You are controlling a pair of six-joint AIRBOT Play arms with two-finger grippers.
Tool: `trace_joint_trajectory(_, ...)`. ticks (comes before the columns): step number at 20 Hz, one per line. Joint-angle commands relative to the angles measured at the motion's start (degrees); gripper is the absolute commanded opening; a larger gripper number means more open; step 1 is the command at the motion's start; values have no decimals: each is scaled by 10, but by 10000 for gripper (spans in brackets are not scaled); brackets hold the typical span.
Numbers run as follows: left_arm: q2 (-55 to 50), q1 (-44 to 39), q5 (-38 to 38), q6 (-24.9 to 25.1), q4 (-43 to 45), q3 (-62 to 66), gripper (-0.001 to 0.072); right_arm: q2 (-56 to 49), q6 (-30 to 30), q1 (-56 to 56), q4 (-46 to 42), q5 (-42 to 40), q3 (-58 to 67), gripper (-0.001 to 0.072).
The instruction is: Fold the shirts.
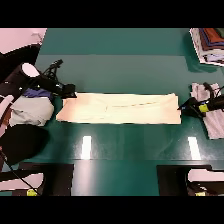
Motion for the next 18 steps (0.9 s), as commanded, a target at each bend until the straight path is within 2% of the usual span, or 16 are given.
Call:
trace_joint_trajectory(1, -6, -58, 42, -28, -5, 0, 23, -26, -32, 22, 68, -19, -24, 485)
trace_joint_trajectory(2, -12, -75, 64, -44, -7, 0, 23, -30, -36, 38, 69, -19, -14, 386)
trace_joint_trajectory(4, -31, -108, 104, -54, -29, 7, 23, -26, -49, 64, 68, -16, 11, 87)
trace_joint_trajectory(5, -51, -127, 111, -53, -43, 21, 23, -18, -54, 73, 68, -5, 28, 16)
trace_joint_trajectory(8, -115, -176, 107, -53, -76, 89, 23, 37, -43, 88, 78, 30, 83, 15)
trace_joint_trajectory(12, -200, -241, 106, -53, -81, 181, 23, 120, -11, 132, 139, 35, 158, 15)
trace_joint_trajectory(18, -262, -276, 92, -54, -76, 232, 23, 137, 14, 243, 184, 25, 284, 15)
